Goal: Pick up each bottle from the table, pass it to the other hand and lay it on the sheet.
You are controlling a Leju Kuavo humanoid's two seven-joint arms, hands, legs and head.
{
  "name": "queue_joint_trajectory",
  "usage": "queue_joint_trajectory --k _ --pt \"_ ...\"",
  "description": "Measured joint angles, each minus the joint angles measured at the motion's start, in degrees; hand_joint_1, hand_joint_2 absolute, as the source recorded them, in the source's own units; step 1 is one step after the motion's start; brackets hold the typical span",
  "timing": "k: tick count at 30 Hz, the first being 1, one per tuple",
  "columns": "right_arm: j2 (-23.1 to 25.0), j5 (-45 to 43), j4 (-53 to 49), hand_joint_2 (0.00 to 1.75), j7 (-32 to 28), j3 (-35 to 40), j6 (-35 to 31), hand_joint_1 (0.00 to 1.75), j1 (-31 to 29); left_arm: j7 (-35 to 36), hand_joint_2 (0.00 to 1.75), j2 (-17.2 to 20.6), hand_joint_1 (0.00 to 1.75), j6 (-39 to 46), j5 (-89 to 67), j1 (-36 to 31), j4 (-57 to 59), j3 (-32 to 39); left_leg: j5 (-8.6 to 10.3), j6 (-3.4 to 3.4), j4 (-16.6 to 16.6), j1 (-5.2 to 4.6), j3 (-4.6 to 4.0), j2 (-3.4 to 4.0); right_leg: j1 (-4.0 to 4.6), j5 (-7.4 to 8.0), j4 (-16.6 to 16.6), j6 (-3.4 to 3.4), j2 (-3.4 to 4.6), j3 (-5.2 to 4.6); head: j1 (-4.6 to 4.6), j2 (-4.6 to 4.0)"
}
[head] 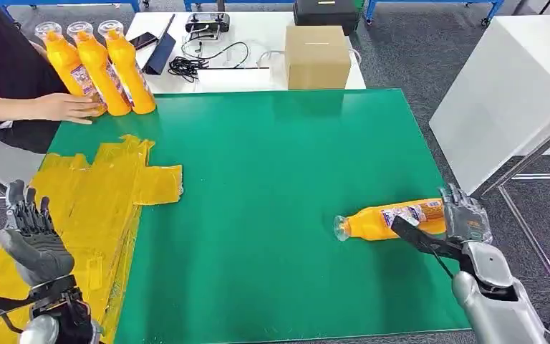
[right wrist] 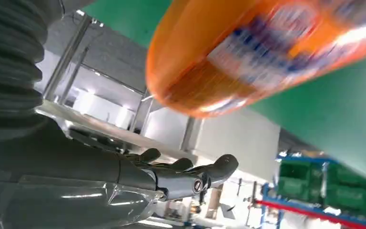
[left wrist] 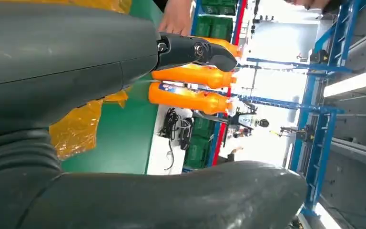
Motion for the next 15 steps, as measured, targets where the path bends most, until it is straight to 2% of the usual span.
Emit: queue_joint_trajectory --k 12,13,14,15 --pt "-5.0 -1.1 6.6 1.75 -6.4 10.8 7.4 0.0 -6.1 -0.5 0.0 0.6 0.0 -0.5 2.8 -0.7 0.8 0.2 0.0 0.0 0.0 0.0 -0.01 -0.06 -0.01 0.0 0.0 0.0 -0.03 -0.01 0.0 0.0" --pt "-5.6 -1.7 7.1 1.75 -6.9 11.7 8.0 0.49 -6.5 -0.8 0.0 0.6 0.0 -0.6 3.0 -0.7 1.0 0.2 0.0 0.0 0.0 0.0 -0.01 -0.08 -0.01 0.0 0.0 0.0 -0.05 0.0 0.0 0.0" --pt "-6.0 -2.1 7.5 1.75 -7.5 12.3 8.5 1.75 -7.0 -0.9 0.0 0.7 0.0 -0.8 3.2 -0.7 1.2 0.2 0.0 0.0 0.0 0.0 -0.01 -0.07 -0.01 0.0 0.0 0.0 -0.05 0.01 0.02 0.0" --pt "-6.6 -2.5 7.9 1.75 -8.1 13.3 9.6 1.75 -7.4 -1.1 0.0 0.8 0.0 -0.9 3.3 -0.8 1.3 0.2 0.0 0.0 0.0 0.0 0.0 -0.06 -0.01 0.0 0.0 0.0 -0.04 0.0 -0.02 0.0"
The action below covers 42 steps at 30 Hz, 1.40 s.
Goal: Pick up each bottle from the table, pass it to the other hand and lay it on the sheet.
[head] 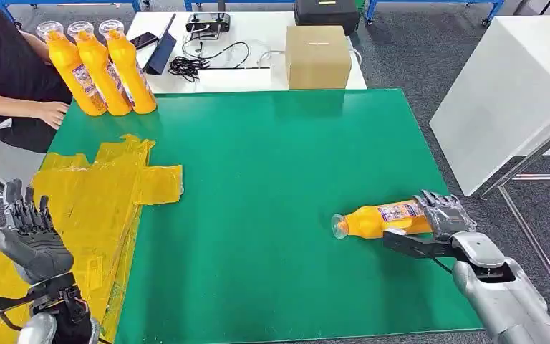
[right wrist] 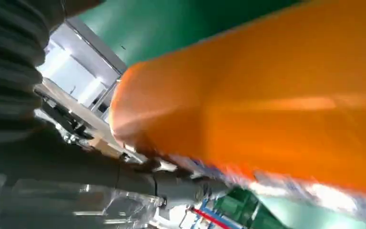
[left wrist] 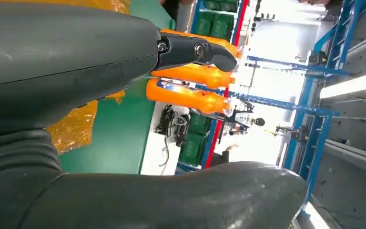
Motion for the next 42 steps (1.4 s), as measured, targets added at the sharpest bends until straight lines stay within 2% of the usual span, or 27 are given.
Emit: queue_joint_trajectory --k 4,10,18,23,28,31,32,34,35,36,42 --pt "-3.6 -4.3 0.9 1.75 -2.4 4.8 5.8 1.75 -2.7 -0.3 0.0 0.4 0.0 0.0 0.7 -0.5 0.9 0.0 0.0 0.0 0.0 0.01 0.13 -0.02 -0.01 0.0 0.0 0.0 -0.01 0.07 0.04 0.0" --pt "-7.9 -9.0 1.3 1.75 -2.5 9.7 8.7 1.75 -4.1 -0.7 0.0 0.9 0.0 0.0 1.2 -1.1 2.1 -0.2 0.0 0.0 0.0 0.0 0.19 -0.05 -0.01 0.0 0.0 0.0 -0.05 0.15 0.04 0.0" --pt "-10.5 -11.7 1.3 1.75 -2.2 12.6 9.2 1.75 -4.5 -0.9 0.0 1.2 0.0 0.0 1.5 -1.4 3.1 -0.8 0.0 0.0 0.0 0.0 0.26 -0.08 -0.02 0.0 0.0 0.0 -0.07 0.23 0.02 0.0" --pt "-10.1 -15.8 1.1 1.75 -1.0 12.6 5.4 1.75 -3.5 -0.7 0.0 1.4 0.0 0.0 1.8 -1.3 3.3 -1.5 -0.01 0.0 0.0 0.01 0.27 -0.03 0.01 0.0 0.0 0.0 -0.03 0.28 0.02 0.0" --pt "-9.5 -17.4 0.7 1.75 -0.7 12.1 4.4 1.75 -2.8 -0.3 0.0 1.4 0.0 -0.3 1.9 -1.2 3.3 -1.8 -0.01 0.0 0.0 0.01 0.33 0.09 0.01 0.0 0.0 0.0 0.01 0.3 0.04 0.0" --pt "-8.0 -28.9 -1.2 1.75 -4.6 9.7 4.0 1.75 0.1 2.1 0.0 1.6 0.0 -3.1 3.6 -0.4 3.3 -2.7 -0.01 0.0 0.0 0.03 0.32 0.04 0.04 0.0 0.0 0.0 0.01 0.35 0.07 0.0" --pt "-6.4 -42.1 -4.1 1.75 -6.8 7.3 8.1 1.75 1.4 2.8 0.0 1.9 0.0 -5.6 5.6 0.1 3.3 -3.5 -0.02 0.0 0.0 0.03 0.33 0.13 0.04 0.01 0.0 0.0 0.05 0.32 0.04 0.0" --pt "-4.2 -60.0 -9.4 1.75 -6.6 5.0 12.3 1.75 5.1 2.9 0.0 2.0 0.0 -8.0 7.8 0.8 3.7 -5.4 -0.02 0.0 0.0 0.02 0.25 0.14 0.04 0.01 0.0 0.0 0.08 0.23 0.02 0.0" --pt "-3.2 -65.0 -12.3 1.75 -5.7 4.8 11.4 1.75 6.5 2.9 1.75 2.0 0.0 -8.2 8.4 1.1 3.7 -6.6 -0.01 0.0 0.0 0.01 0.18 -0.01 0.02 -0.01 0.0 -0.01 -0.02 0.16 -0.02 0.0" --pt "-2.3 -66.9 -14.7 1.75 -4.6 4.8 10.0 1.75 7.3 2.9 0.0 2.0 0.0 -8.3 8.9 1.5 3.7 -7.7 0.0 -0.01 0.0 0.01 0.12 -0.1 0.02 -0.02 0.0 -0.02 -0.07 0.11 -0.04 0.0" --pt "1.6 -65.6 -26.6 1.75 -2.8 4.7 1.4 1.75 8.7 3.1 0.0 2.0 0.0 -8.1 10.8 3.9 3.0 -13.0 0.0 -0.02 0.0 0.05 0.01 -0.06 0.02 -0.05 0.1 -0.04 -0.05 -0.02 0.02 0.0"
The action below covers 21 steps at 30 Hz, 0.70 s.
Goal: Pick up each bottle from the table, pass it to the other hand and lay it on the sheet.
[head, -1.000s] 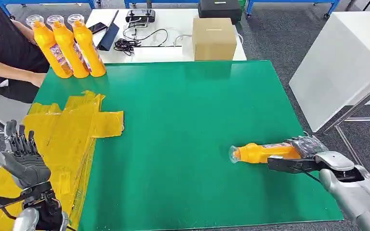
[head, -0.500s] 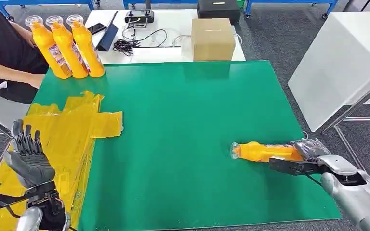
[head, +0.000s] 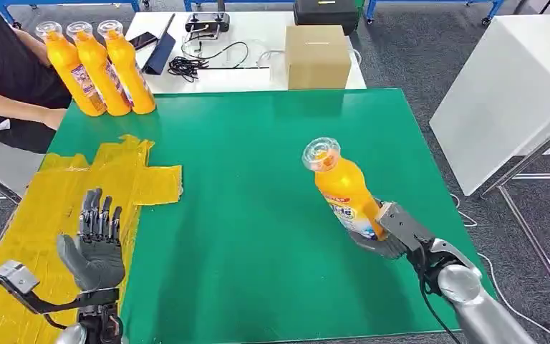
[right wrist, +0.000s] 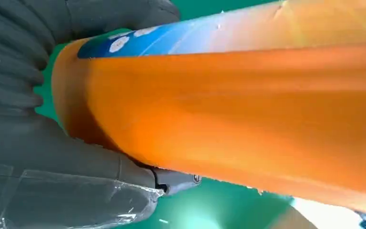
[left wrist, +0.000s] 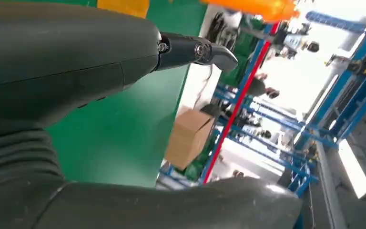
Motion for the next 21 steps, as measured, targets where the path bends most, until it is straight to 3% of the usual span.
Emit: queue_joint_trajectory --k 8,9,21 --pt "1.6 0.6 -4.2 1.75 -0.7 -0.6 -1.1 1.75 1.0 0.0 0.0 0.1 0.0 -0.1 0.5 1.1 -0.5 -3.0 0.0 0.01 0.0 -0.05 -0.03 -0.01 -0.04 0.01 0.0 0.01 0.0 0.0 0.0 0.0" --pt "1.7 0.6 -4.4 1.75 -0.7 -0.7 -1.1 1.75 1.0 0.0 1.75 0.1 0.0 -0.1 0.5 1.1 -0.6 -3.0 0.0 0.01 0.0 -0.05 -0.03 0.0 -0.04 0.01 0.0 0.01 0.0 0.0 0.02 0.0" --pt "5.3 2.3 -3.5 1.75 -0.7 -0.5 -1.7 1.75 0.3 0.3 1.75 0.2 0.0 -2.6 1.1 0.9 -0.8 -6.8 0.0 0.01 0.0 -0.03 -0.04 0.01 -0.01 0.0 0.0 0.0 0.0 -0.01 -0.02 0.0"
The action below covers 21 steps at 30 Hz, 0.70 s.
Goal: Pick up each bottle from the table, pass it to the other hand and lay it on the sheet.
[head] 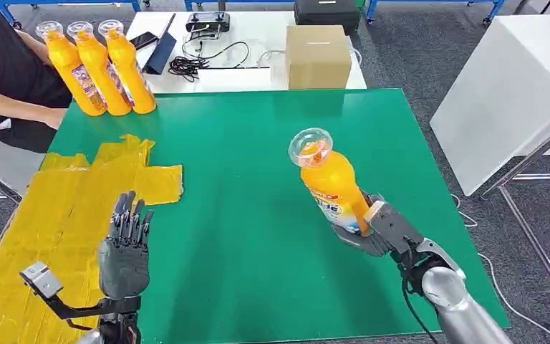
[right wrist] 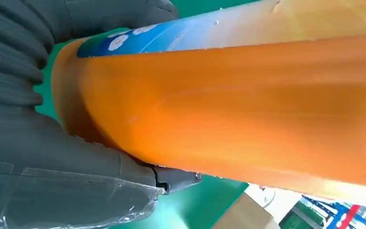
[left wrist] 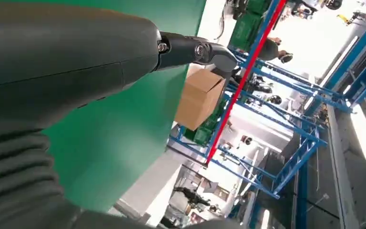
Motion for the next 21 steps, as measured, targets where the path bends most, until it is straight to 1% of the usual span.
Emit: queue_joint_trajectory --k 4,8,11,15,21 --pt "3.0 1.6 2.2 1.75 0.4 1.4 -0.8 1.75 -2.2 0.6 1.75 0.0 0.0 -1.3 0.4 -0.9 0.0 -2.3 0.01 0.0 0.0 0.0 0.01 0.05 0.0 0.01 0.0 0.0 0.02 0.0 0.02 0.0" --pt "7.6 3.4 6.3 1.75 1.1 5.5 -2.0 1.75 -6.2 1.4 1.75 0.0 0.0 -1.4 1.2 -2.7 0.2 -5.1 0.05 -0.04 0.0 0.02 0.04 0.04 0.01 0.01 0.0 0.0 0.02 0.01 0.02 0.0" --pt "10.1 3.9 8.1 1.75 1.2 8.0 -2.4 1.75 -7.7 1.5 1.75 0.0 0.0 -1.5 1.3 -3.3 0.5 -6.3 0.05 -0.05 0.0 0.02 0.03 -0.01 0.01 0.01 0.0 0.0 0.0 0.0 0.02 0.0" --pt "11.5 4.0 9.5 1.75 1.2 9.5 -2.6 1.75 -8.8 1.6 1.75 0.1 0.0 -1.5 1.3 -3.6 0.7 -7.0 0.05 -0.05 0.0 0.02 -0.02 -0.01 0.0 0.0 0.0 0.0 0.0 -0.02 0.02 0.0" --pt "12.3 4.0 11.0 1.75 1.2 10.2 -2.6 1.75 -9.7 1.6 1.75 0.2 0.0 -1.5 1.4 -3.9 0.8 -7.2 0.04 -0.05 0.0 0.0 -0.03 -0.02 -0.01 0.0 0.0 0.0 0.0 -0.04 0.02 0.0"
